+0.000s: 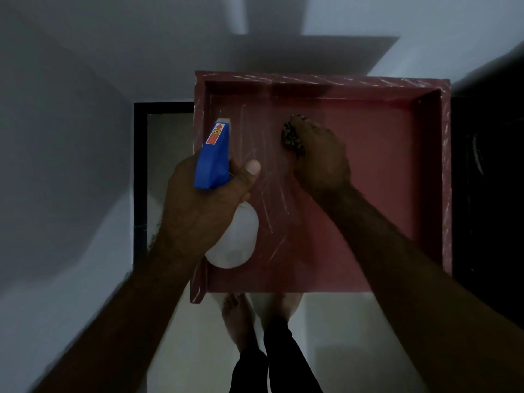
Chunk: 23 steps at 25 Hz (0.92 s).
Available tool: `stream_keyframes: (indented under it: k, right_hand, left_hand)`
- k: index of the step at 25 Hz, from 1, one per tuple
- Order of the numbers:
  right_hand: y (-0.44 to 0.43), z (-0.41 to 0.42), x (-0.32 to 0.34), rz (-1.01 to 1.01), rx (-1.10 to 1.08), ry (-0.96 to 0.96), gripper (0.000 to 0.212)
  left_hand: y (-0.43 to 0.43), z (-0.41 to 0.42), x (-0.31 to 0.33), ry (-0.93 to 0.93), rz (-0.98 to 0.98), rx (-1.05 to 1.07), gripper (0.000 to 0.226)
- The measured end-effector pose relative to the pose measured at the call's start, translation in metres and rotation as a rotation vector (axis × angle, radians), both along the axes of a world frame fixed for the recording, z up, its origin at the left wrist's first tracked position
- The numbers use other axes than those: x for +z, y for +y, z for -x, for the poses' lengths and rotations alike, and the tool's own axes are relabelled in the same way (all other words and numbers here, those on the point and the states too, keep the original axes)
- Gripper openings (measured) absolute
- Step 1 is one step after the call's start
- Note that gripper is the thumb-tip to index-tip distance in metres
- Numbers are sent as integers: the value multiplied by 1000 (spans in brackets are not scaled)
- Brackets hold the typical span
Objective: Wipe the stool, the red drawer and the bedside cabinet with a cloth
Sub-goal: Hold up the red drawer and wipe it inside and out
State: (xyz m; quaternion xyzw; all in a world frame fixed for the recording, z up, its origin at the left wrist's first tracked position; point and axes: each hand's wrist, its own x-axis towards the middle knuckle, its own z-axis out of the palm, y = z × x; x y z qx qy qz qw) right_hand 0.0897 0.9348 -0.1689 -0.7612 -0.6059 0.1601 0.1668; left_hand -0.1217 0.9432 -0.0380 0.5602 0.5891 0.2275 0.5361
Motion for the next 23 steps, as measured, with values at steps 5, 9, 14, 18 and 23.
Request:
stream_keyframes:
  k: [5,9,14,18,23]
  right_hand:
    - [-13,14,2,15,-97,8,65]
    - [-24,40,2,37,51,-8,55]
    - [-37,5,-3,68,-93,-24,71]
    - [-46,27,-1,88,-95,-20,71]
    - [-68,35,0,96,82,-38,69]
  left_hand:
    - [-3,3,-2,-22,44,7,26]
    - [-8,2,2,-23,30,-6,25]
    - [-11,7,0,-7,29,-29,25]
    - [-13,12,-3,-49,33,-49,15]
    - [-19,10,0,-21,42,-95,15]
